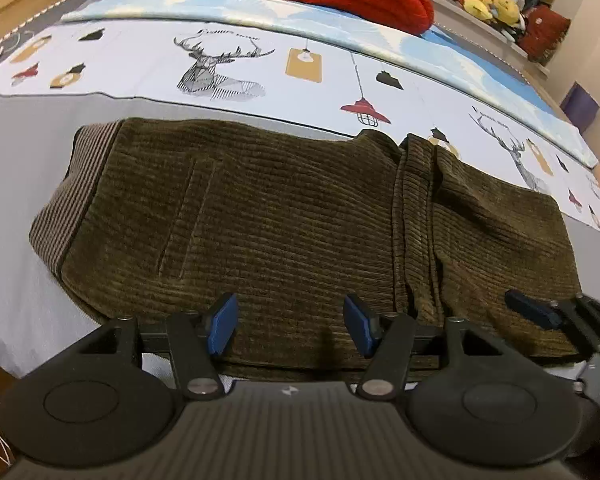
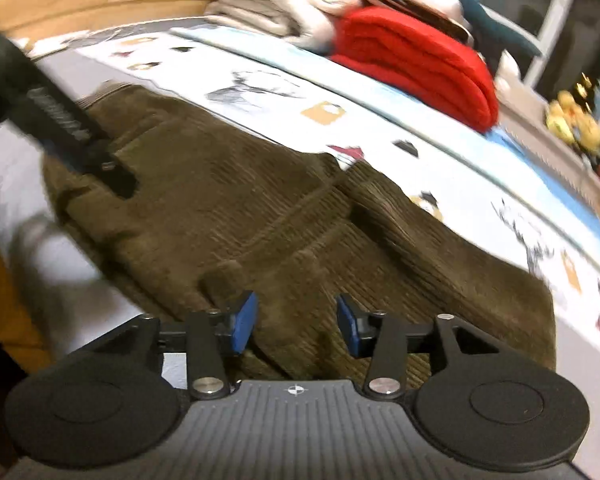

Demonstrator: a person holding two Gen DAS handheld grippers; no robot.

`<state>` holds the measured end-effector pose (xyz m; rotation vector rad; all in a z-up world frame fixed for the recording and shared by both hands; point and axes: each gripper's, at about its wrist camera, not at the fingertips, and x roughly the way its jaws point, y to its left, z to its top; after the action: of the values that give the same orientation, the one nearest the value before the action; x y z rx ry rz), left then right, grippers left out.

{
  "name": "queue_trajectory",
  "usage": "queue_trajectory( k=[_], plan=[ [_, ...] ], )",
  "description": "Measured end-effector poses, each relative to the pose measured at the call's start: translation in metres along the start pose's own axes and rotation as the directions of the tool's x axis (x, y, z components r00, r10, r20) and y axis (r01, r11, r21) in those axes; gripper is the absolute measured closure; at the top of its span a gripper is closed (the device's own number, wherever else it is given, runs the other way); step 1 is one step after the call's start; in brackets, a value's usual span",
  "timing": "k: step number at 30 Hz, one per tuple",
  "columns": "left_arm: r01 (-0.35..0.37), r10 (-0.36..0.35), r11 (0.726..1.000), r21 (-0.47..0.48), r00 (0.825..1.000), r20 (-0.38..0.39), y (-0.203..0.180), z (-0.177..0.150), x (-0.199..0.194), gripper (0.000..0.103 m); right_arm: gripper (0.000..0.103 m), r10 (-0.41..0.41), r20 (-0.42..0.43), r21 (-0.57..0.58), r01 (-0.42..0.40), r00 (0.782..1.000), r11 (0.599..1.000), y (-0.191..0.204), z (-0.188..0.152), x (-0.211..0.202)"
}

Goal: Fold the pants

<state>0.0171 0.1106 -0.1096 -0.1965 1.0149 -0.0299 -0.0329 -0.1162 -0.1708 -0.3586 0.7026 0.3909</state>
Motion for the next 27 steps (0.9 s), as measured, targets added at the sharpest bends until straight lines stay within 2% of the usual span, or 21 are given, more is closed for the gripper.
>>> queue_trajectory(
  k=[3,6,8,12,15,20,21,22,24,27],
  plan=[
    [0.022,-0.022,1.0,-0.013,1.0,0.003,-0.006,-0.002,-0.001,0.039,0.051,0.013,-0.008,-0.002,-0.013,1.0,1.0,0.004,-0.009,0.01],
    [0.092,-0.092,0.994,-0.059,0.996,-0.004,-0.012,-0.003,0.002,0.039,0.051,0.014,0.007,-0.001,-0.014,1.0,1.0,0.004,-0.006,0.021],
    [0.13,-0.132,0.987,-0.092,0.991,-0.015,-0.016,-0.002,0.007,0.039,0.05,0.044,0.017,0.005,-0.044,0.999,0.999,0.002,-0.007,0.02],
    [0.168,-0.178,0.972,-0.165,0.983,-0.048,-0.027,0.003,0.022,0.042,0.049,0.092,0.028,-0.067,-0.09,0.995,0.994,0.004,-0.017,0.011],
    [0.169,-0.189,0.964,-0.206,0.979,-0.083,-0.043,0.006,0.036,0.048,0.049,0.098,-0.004,-0.078,-0.098,0.995,0.992,0.004,-0.021,0.015],
    [0.094,-0.129,0.977,-0.191,0.974,-0.183,-0.069,0.006,0.068,0.048,0.052,0.129,0.007,-0.033,-0.128,0.992,0.991,-0.001,-0.017,0.022],
    [0.079,-0.111,0.982,-0.172,0.976,-0.189,-0.073,0.006,0.071,0.05,0.061,0.143,0.009,-0.03,-0.143,0.99,0.989,-0.002,-0.016,0.022],
    [0.073,-0.102,0.985,-0.156,0.977,-0.186,-0.075,0.006,0.072,0.06,0.073,0.162,0.009,-0.035,-0.162,0.987,0.986,-0.002,-0.015,0.022],
    [0.125,-0.156,0.978,-0.166,0.969,-0.191,-0.075,0.008,0.074,0.085,0.084,0.176,0.022,-0.055,-0.175,0.984,0.983,-0.002,-0.013,0.02],
    [0.16,-0.186,0.974,-0.157,0.969,-0.164,-0.075,0.012,0.06,0.09,0.088,0.175,0.081,-0.05,-0.172,0.981,0.984,-0.008,-0.008,0.009]
  ],
)
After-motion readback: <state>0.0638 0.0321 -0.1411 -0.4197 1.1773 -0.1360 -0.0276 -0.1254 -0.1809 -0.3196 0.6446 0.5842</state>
